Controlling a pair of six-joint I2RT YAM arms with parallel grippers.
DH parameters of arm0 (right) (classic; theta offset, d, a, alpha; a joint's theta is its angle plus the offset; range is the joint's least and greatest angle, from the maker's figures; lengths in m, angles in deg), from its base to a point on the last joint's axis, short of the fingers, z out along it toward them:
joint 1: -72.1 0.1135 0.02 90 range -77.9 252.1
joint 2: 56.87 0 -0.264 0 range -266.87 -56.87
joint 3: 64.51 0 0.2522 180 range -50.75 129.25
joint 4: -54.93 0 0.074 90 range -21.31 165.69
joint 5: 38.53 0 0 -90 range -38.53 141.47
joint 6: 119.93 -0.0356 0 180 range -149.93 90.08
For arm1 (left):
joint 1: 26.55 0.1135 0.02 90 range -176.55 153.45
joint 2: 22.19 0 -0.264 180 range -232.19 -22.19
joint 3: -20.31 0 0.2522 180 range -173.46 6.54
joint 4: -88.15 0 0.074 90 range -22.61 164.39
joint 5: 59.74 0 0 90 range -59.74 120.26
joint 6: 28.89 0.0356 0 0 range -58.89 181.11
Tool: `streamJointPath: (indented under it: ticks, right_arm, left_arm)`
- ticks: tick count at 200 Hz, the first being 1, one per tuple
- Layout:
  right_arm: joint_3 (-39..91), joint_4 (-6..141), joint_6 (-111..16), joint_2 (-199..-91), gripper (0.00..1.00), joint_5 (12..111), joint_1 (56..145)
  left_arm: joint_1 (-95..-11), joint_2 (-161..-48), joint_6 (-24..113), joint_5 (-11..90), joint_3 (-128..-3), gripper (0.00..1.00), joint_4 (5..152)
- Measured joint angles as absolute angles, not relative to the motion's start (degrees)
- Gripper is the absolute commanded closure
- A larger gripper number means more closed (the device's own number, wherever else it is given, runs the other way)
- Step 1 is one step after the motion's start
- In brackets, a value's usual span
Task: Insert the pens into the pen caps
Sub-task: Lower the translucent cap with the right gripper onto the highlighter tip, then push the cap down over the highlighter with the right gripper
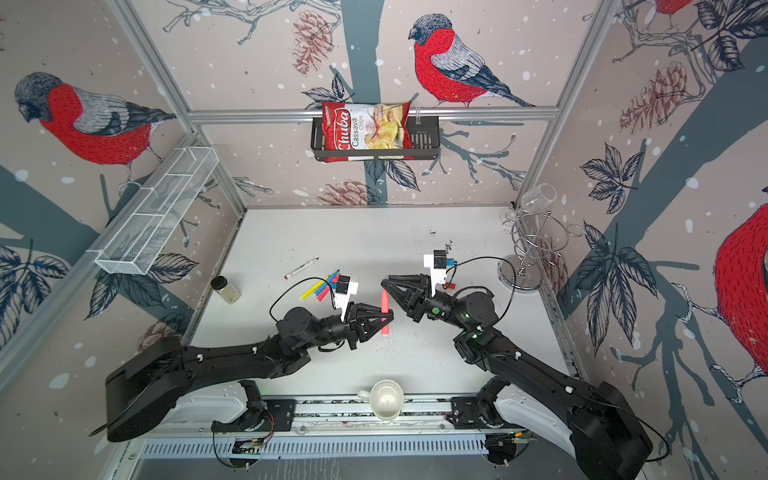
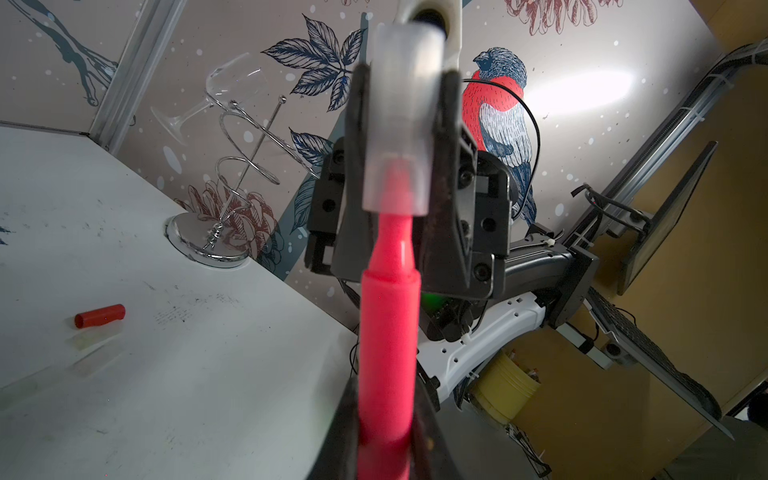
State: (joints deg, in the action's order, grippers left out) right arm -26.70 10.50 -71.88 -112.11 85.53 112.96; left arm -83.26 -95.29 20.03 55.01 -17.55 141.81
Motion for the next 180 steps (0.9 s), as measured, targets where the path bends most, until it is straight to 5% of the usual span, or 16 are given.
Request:
streamJointPath:
  ticks: [92,158,180]
  right_arm:
    - [-27.3,11.6,-70.1,-111.1,0.73,88.5,114.1]
    - [-25.0,20.1,-65.8,-108.4,0.33,89.2,114.3]
    - [-23.2,25.3,-62.7,-105.6,0.30,89.1,114.1]
  left_arm:
    - [-83.3,-93.5,20.6,55.9,-17.9,1.00,141.6]
    - [-83.3,-92.7,21.5,56.2,-18.7,1.00,141.8]
    - [-83.3,-92.2,22.2,56.1,-18.7,1.00,141.3]
